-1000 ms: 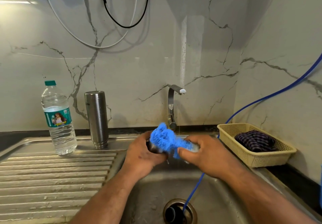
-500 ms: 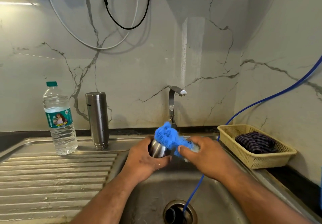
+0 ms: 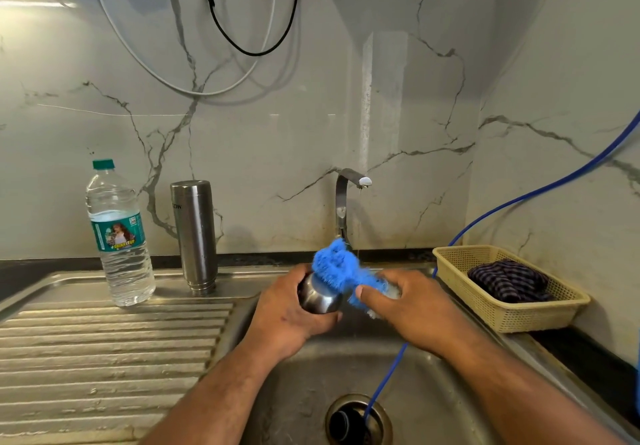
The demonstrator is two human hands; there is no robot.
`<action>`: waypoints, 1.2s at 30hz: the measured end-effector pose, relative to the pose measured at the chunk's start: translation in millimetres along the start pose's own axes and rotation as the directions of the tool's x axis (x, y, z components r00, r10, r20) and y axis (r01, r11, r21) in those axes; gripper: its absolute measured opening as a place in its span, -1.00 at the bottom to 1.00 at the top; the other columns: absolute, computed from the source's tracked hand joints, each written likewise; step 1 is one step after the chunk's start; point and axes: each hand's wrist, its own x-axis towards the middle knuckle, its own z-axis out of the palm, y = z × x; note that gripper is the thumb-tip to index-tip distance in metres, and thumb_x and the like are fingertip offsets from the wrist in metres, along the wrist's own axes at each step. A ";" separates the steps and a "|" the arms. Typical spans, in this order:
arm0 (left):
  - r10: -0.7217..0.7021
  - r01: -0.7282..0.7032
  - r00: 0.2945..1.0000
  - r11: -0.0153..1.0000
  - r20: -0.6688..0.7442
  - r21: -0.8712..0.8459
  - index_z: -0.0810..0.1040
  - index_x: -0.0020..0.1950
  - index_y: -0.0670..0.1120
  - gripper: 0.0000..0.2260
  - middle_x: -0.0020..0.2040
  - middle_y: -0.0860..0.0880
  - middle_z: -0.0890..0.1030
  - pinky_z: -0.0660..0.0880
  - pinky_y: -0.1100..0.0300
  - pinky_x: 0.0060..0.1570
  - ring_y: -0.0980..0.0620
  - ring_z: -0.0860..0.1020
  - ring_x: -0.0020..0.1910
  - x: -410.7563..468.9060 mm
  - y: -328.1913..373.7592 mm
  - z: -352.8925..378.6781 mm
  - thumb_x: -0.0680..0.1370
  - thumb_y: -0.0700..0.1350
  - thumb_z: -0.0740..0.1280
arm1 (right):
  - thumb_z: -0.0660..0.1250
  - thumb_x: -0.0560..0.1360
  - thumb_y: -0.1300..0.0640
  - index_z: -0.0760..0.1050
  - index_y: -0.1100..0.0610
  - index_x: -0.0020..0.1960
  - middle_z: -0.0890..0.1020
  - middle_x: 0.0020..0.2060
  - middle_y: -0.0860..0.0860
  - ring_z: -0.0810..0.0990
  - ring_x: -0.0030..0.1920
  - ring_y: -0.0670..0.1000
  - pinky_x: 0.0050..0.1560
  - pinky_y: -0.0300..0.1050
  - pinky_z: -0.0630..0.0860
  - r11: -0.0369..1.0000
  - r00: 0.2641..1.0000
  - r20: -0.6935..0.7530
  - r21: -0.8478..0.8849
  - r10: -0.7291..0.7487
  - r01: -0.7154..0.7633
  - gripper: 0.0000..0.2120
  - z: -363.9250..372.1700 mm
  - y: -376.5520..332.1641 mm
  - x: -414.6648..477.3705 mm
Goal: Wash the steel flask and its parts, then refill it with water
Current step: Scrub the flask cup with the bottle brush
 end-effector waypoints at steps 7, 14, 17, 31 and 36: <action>-0.020 0.020 1.000 0.999 0.011 -0.029 0.55 0.22 0.15 -0.49 0.03 0.18 0.66 0.53 0.50 -0.11 0.32 0.61 -0.01 -1.4 0.4 -0.8 0.34 -0.05 0.65 | 0.38 0.53 -0.26 0.62 -0.10 0.11 0.66 -0.25 -0.12 0.57 -0.35 -0.22 -0.36 -0.32 0.42 0.999 0.997 0.078 0.033 -0.005 0.002 -0.71 -0.3 -2.5 -2.9; -0.042 0.043 0.999 0.996 0.012 -0.079 0.54 0.22 0.17 -0.46 0.04 0.18 0.67 0.50 0.53 -0.13 0.32 0.61 0.01 0.5 -1.2 0.1 0.32 -0.02 0.66 | 0.40 0.54 -0.21 0.61 -0.08 0.15 0.61 -0.38 -0.10 0.52 -0.44 -0.19 -0.40 -0.25 0.45 0.988 0.995 0.102 0.150 0.012 -0.028 -0.72 3.6 -2.2 -3.3; -0.072 0.071 0.997 0.990 -0.001 -0.124 0.56 0.19 0.15 -0.51 0.02 0.14 0.69 0.57 0.40 -0.11 0.24 0.65 -0.01 1.8 -3.1 0.1 0.33 0.06 0.64 | 0.38 0.55 -0.21 0.60 -0.08 0.17 0.63 -0.35 -0.09 0.54 -0.40 -0.17 -0.38 -0.25 0.47 0.978 0.992 0.127 0.205 0.015 -0.041 -0.72 1.8 -6.0 -5.9; -0.317 0.299 0.943 0.683 0.099 -0.666 0.66 0.16 -0.10 -0.42 0.01 -0.27 0.70 0.51 0.03 -0.12 -0.05 0.54 -0.20 3.5 5.2 2.9 0.57 0.35 0.16 | 0.32 0.60 -0.21 0.59 -0.10 0.15 0.51 -0.47 -0.10 0.43 -0.49 -0.17 -0.43 -0.26 0.38 0.944 0.991 0.128 0.319 0.043 -0.082 -0.75 -0.5 -8.5 -6.4; -0.296 0.310 0.943 0.610 0.153 -0.729 0.68 0.16 -0.06 -0.47 -0.01 -0.21 0.71 0.49 0.07 -0.13 -0.02 0.52 -0.22 1.5 12.2 6.8 0.57 0.32 0.17 | 0.33 0.57 -0.25 0.61 -0.11 0.15 0.53 -0.48 -0.11 0.45 -0.50 -0.19 -0.44 -0.27 0.39 0.949 0.995 0.091 0.310 0.032 -0.059 -0.72 0.6 -7.6 -4.4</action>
